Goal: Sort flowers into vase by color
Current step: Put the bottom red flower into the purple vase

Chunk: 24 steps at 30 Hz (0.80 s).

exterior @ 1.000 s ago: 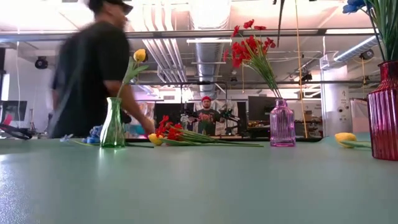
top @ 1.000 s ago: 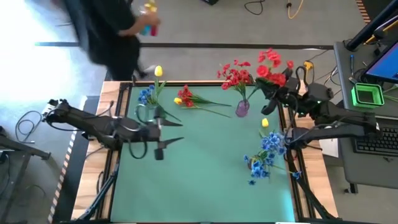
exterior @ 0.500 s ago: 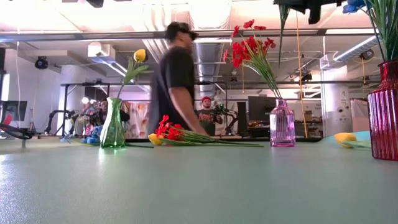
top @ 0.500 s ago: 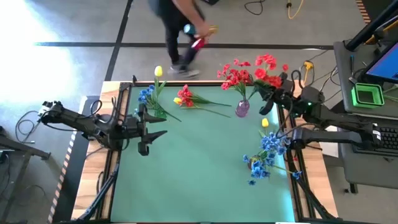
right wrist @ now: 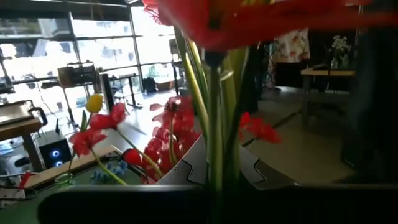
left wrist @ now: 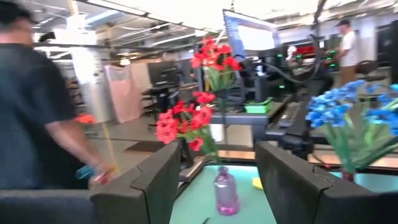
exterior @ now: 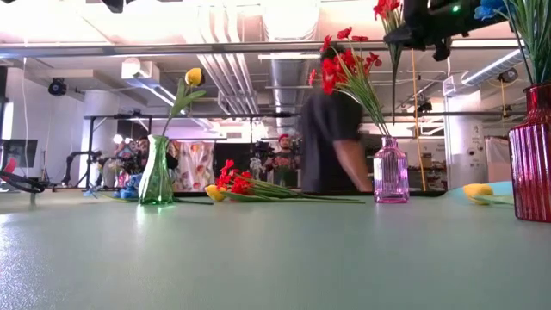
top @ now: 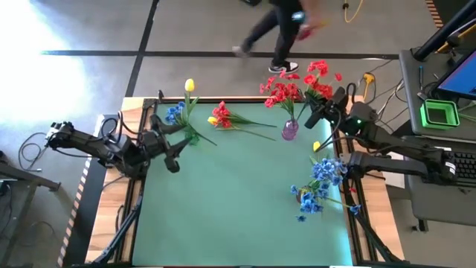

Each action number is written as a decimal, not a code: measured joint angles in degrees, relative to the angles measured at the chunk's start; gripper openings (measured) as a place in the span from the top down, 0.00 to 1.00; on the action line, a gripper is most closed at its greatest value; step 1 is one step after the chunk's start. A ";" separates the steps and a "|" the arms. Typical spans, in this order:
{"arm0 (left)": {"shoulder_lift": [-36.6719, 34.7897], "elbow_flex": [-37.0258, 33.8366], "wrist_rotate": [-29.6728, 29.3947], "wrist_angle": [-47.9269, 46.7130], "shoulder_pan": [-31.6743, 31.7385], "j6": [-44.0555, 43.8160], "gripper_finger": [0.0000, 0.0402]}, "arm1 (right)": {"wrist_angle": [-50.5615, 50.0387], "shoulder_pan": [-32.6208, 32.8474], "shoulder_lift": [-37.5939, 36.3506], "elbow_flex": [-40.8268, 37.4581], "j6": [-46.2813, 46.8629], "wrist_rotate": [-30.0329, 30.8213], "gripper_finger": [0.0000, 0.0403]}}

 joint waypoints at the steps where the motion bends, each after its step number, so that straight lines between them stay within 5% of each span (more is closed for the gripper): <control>1: -0.09 0.00 -0.63 0.02 0.00 0.35 0.51 | 0.03 0.01 0.00 -0.33 0.00 -0.01 0.96; 8: -0.21 0.00 -5.35 -0.36 0.00 1.83 0.51 | 8.83 0.04 0.64 -4.04 -0.40 0.39 0.96; 24: -0.19 0.00 -9.03 -0.57 0.00 3.51 0.51 | 7.51 -0.07 3.44 -4.70 -1.57 4.15 0.96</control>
